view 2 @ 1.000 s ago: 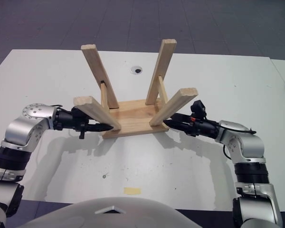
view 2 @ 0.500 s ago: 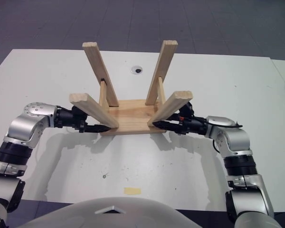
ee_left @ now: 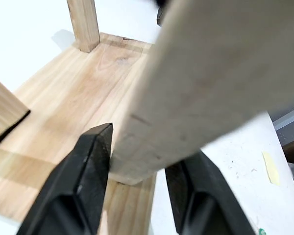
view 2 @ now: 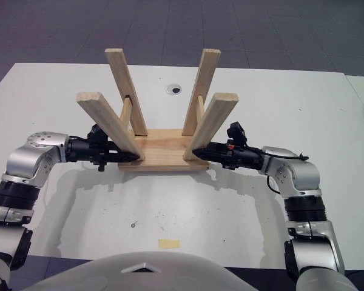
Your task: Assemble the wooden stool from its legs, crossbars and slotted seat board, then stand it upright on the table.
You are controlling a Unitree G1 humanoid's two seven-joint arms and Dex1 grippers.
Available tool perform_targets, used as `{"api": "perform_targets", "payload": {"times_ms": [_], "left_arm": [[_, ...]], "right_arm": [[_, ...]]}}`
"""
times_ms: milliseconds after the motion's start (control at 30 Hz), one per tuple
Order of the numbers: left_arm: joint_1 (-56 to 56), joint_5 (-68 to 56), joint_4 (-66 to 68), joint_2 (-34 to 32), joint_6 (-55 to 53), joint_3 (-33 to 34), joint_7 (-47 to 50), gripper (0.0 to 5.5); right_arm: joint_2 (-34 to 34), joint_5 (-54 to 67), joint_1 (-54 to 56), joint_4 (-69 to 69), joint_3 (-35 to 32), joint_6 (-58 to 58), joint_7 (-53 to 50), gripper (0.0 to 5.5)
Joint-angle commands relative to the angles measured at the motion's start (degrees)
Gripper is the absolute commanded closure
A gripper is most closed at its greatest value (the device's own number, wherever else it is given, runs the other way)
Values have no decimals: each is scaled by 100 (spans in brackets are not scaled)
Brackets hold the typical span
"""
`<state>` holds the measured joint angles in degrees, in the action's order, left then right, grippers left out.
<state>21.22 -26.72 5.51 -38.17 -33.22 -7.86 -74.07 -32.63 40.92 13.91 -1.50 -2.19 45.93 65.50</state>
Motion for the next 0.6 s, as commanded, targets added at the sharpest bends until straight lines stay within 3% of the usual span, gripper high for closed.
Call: {"api": "perform_targets", "payload": {"times_ms": [33,267,433,600], "left_arm": [[-13,-260,-326,97,-407,173,219,411],[27,-939,-935,429,-2088,1209,1828,413],[386,-1370,-871,902,-3157,1829,2933,413],[621,-1130,-418,1017,-2756,1798,3314,306]], "right_arm": [[341,576,-486,771,-286,447,-542,381],[1385,2909,-941,2048,-1501,1355,-3122,388],[1892,4144,-684,2142,-1711,1107,-4884,390],[2003,4328,-614,2176,-1687,808,-5497,309]]}}
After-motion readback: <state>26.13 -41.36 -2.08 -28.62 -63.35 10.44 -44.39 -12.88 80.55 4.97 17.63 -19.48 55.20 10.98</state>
